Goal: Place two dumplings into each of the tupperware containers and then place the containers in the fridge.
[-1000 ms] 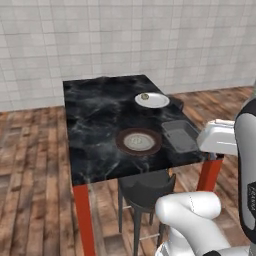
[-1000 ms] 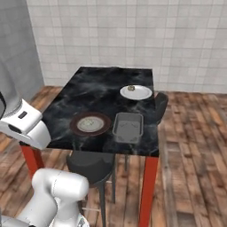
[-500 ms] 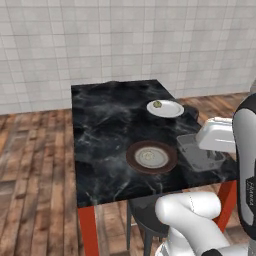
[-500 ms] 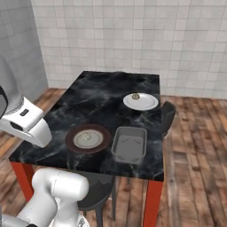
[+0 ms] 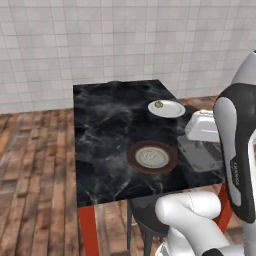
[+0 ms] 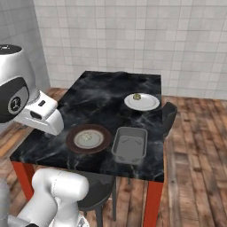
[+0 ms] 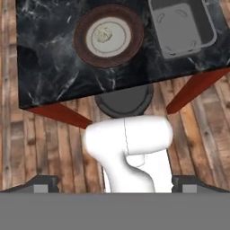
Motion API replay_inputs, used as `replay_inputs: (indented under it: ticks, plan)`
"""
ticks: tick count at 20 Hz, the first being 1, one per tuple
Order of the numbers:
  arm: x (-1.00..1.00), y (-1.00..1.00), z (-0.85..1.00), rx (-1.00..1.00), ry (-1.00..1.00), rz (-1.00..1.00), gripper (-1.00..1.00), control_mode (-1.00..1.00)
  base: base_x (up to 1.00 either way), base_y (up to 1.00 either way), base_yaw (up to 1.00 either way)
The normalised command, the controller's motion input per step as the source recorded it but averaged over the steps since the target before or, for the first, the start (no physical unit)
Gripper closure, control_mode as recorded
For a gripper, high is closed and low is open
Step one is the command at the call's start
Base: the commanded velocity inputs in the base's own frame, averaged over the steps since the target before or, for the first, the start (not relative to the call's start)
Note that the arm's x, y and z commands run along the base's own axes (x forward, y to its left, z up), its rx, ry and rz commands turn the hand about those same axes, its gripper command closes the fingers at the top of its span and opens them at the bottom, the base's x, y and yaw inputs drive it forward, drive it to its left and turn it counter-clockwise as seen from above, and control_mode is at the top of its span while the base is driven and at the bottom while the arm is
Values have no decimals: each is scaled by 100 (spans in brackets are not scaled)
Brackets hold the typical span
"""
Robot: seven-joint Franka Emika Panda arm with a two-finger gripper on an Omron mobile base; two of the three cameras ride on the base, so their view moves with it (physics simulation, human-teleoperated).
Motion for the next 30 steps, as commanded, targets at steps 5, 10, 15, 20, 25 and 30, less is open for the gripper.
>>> replay_inputs:
  ticks: [5, 10, 15, 20, 25, 30]
  plan:
    - [100, 4, -48, 0, 0, 9, -100, -100, 0, 0, 0]
    - [93, 11, -68, 0, 0, 8, -100, -100, 0, 0, 0]
    - [82, 0, -73, 0, 0, 9, -100, -100, 0, 0, 0]
    - [79, 0, -66, 0, 0, 9, -100, -100, 0, 0, 0]
    - [78, 3, -65, 0, 0, 8, -100, -100, 0, 0, 0]
    - [59, 0, -61, 2, 0, 11, -100, -100, 0, 0, 0]
